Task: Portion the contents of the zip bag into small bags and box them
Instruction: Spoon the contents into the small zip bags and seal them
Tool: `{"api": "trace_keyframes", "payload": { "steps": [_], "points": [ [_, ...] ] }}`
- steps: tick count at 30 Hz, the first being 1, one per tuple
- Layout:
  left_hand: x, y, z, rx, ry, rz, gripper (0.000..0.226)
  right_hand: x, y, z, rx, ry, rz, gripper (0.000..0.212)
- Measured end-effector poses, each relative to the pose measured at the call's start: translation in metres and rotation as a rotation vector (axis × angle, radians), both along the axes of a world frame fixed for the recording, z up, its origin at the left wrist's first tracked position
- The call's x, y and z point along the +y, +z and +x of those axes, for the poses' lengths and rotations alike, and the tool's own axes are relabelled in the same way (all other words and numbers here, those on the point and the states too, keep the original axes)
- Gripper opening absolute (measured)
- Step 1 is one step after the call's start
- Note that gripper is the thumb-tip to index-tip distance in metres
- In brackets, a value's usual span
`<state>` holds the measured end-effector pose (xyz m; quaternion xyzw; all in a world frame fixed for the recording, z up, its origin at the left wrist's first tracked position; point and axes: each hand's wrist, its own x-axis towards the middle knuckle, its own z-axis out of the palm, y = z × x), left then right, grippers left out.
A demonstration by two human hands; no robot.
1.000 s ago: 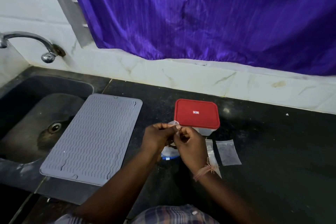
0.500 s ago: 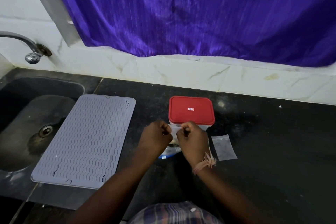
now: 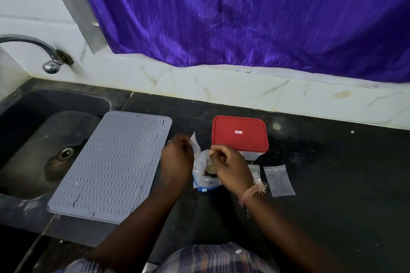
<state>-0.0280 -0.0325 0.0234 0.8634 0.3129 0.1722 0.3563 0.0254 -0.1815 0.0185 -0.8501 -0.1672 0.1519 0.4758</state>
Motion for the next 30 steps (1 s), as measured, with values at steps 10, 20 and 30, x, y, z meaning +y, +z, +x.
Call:
{"api": "trace_keyframes", "payload": {
  "steps": [10, 20, 30],
  "points": [
    [-0.023, -0.005, -0.012, 0.116, 0.488, -1.227, 0.026, -0.019, -0.029, -0.003, -0.016, -0.027, -0.491, 0.009],
    [-0.061, 0.026, 0.002, 0.108, 0.475, -1.254, 0.031, -0.016, -0.016, -0.008, -0.129, 0.076, -0.459, 0.018],
    [-0.026, -0.104, 0.027, -0.044, 0.575, -1.058, 0.034, -0.018, -0.020, -0.009, -0.220, 0.106, -0.483, 0.019]
  ]
}}
